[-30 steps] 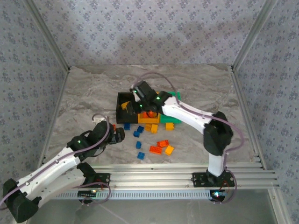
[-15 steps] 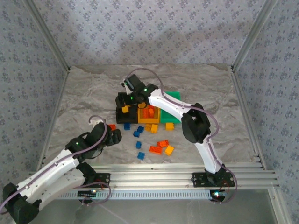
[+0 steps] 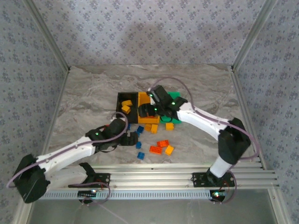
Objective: Sort the legos into containers by color
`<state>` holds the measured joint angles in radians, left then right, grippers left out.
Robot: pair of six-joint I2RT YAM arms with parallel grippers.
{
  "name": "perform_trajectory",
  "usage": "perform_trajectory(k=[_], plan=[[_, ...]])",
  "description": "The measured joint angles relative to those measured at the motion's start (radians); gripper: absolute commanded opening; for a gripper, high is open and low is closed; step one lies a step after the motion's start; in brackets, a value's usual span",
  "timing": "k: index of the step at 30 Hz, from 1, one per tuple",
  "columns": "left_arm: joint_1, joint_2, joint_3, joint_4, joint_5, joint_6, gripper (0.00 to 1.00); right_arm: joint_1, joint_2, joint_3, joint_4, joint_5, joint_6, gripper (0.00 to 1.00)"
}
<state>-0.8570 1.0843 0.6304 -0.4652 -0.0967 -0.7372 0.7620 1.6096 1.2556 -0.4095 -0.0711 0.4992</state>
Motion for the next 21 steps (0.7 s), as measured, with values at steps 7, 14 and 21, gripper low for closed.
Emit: perform_trajectory(k=[7, 14, 21], plan=[[-0.053, 0.230, 0.055, 0.082, 0.052, 0.032, 0.71, -0.055, -0.187, -0.221, 0.011, 0.050, 0.040, 0.79], [-0.053, 0.375, 0.116, 0.100, 0.085, 0.072, 0.55, -0.070, -0.287, -0.275, 0.013, 0.066, 0.051, 0.79], [-0.054, 0.425, 0.126, 0.092, 0.108, 0.100, 0.31, -0.097, -0.327, -0.291, 0.013, 0.076, 0.055, 0.79]])
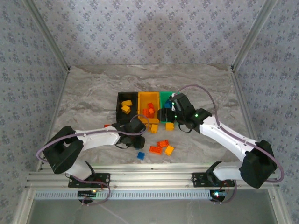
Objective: Sort the legos into containers by color
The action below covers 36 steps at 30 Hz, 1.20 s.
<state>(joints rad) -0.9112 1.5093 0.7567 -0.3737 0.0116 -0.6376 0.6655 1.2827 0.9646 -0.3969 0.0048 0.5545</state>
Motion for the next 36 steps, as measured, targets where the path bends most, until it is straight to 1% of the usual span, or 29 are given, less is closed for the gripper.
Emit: perform_trajectory(k=[2, 4, 9, 13, 15, 18, 23, 28, 30, 31, 35, 36], plan=[[0.000, -0.003, 0.001, 0.000, 0.001, 0.002, 0.25, -0.006, -0.005, -0.002, 0.000, 0.001, 0.001, 0.79], [0.000, -0.009, 0.002, -0.006, 0.001, 0.005, 0.22, -0.011, -0.010, -0.005, 0.000, 0.004, 0.004, 0.79], [0.000, -0.051, 0.011, -0.050, -0.001, 0.008, 0.21, -0.024, -0.021, -0.024, 0.000, 0.015, 0.015, 0.78], [0.001, -0.066, 0.100, -0.074, -0.005, 0.012, 0.21, -0.043, -0.052, -0.071, -0.003, 0.030, 0.032, 0.78], [0.008, -0.050, 0.187, -0.080, -0.005, 0.023, 0.20, -0.053, -0.077, -0.101, -0.008, 0.035, 0.044, 0.78], [0.026, 0.029, 0.364, -0.074, -0.004, 0.053, 0.20, -0.068, -0.119, -0.146, -0.020, 0.045, 0.064, 0.78], [0.061, 0.244, 0.682, -0.071, 0.006, 0.117, 0.19, -0.079, -0.192, -0.204, -0.056, 0.056, 0.089, 0.78], [0.076, 0.460, 0.937, -0.103, 0.029, 0.161, 0.20, -0.087, -0.269, -0.257, -0.089, 0.060, 0.103, 0.79], [0.079, 0.532, 1.009, -0.122, 0.037, 0.171, 0.24, -0.092, -0.288, -0.275, -0.097, 0.059, 0.108, 0.79], [0.079, 0.566, 1.040, -0.133, 0.042, 0.175, 0.28, -0.092, -0.294, -0.283, -0.099, 0.056, 0.109, 0.79], [0.081, 0.647, 1.118, -0.171, 0.053, 0.181, 0.49, -0.092, -0.298, -0.298, -0.103, 0.044, 0.111, 0.80], [0.083, 0.658, 1.136, -0.183, 0.056, 0.180, 0.57, -0.092, -0.298, -0.298, -0.103, 0.037, 0.111, 0.80]])
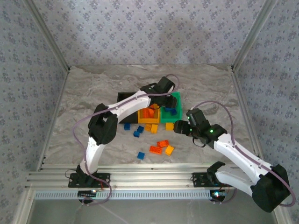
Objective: Sort the legos into containers by color
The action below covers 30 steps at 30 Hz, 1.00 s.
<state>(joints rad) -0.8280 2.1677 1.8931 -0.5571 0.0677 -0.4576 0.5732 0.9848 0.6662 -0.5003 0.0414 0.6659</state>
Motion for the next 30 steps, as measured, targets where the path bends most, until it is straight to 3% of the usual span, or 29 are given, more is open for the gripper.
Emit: perform_trajectory(k=[3, 8, 9, 15, 21, 30], plan=[[0.003, 0.014, 0.051, -0.020, 0.021, 0.000, 0.73, 0.000, 0.000, -0.006, 0.002, -0.029, -0.002, 0.81], [0.003, -0.033, 0.057, 0.008, 0.069, -0.009, 0.90, 0.024, 0.021, -0.013, 0.003, -0.069, -0.008, 0.81], [0.003, -0.069, 0.018, 0.031, 0.078, -0.012, 0.99, 0.037, 0.031, -0.014, 0.003, -0.076, -0.008, 0.81], [-0.010, -0.408, -0.302, 0.116, 0.086, -0.023, 0.99, 0.162, 0.125, -0.016, 0.003, -0.085, -0.011, 0.81], [-0.030, -0.745, -0.620, 0.172, 0.020, -0.050, 0.99, 0.273, 0.232, -0.018, 0.003, -0.061, -0.010, 0.82], [-0.031, -0.912, -0.947, 0.142, -0.069, -0.130, 0.99, 0.333, 0.370, -0.018, -0.031, 0.002, 0.026, 0.76]])
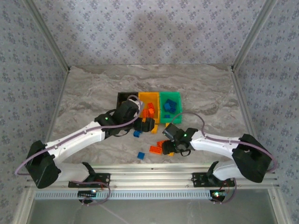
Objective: Sort the legos into containers by color
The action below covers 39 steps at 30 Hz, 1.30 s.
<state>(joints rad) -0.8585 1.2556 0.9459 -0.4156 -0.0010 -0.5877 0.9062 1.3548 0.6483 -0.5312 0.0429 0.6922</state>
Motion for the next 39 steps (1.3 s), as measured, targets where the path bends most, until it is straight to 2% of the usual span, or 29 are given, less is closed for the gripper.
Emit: perform_trajectory(k=[6, 11, 23, 30, 35, 39], plan=[[0.000, -0.073, -0.037, -0.023, -0.037, -0.028, 0.99, -0.016, -0.046, 0.003, -0.106, 0.048, 0.039, 0.71], [0.000, -0.111, -0.058, -0.024, -0.070, -0.036, 0.99, -0.040, -0.103, 0.003, -0.117, 0.047, 0.052, 0.68], [0.010, -0.196, -0.131, -0.086, -0.190, -0.071, 1.00, -0.040, -0.038, -0.008, -0.044, 0.002, 0.050, 0.35], [0.022, -0.277, -0.177, -0.150, -0.262, -0.090, 0.99, -0.056, -0.103, -0.003, -0.047, -0.001, 0.034, 0.33], [0.022, -0.347, -0.207, -0.196, -0.307, -0.114, 0.99, -0.064, -0.094, 0.177, -0.074, 0.006, -0.037, 0.33], [0.022, -0.407, -0.244, -0.220, -0.314, -0.137, 1.00, -0.063, 0.063, 0.423, -0.024, -0.013, -0.113, 0.34]])
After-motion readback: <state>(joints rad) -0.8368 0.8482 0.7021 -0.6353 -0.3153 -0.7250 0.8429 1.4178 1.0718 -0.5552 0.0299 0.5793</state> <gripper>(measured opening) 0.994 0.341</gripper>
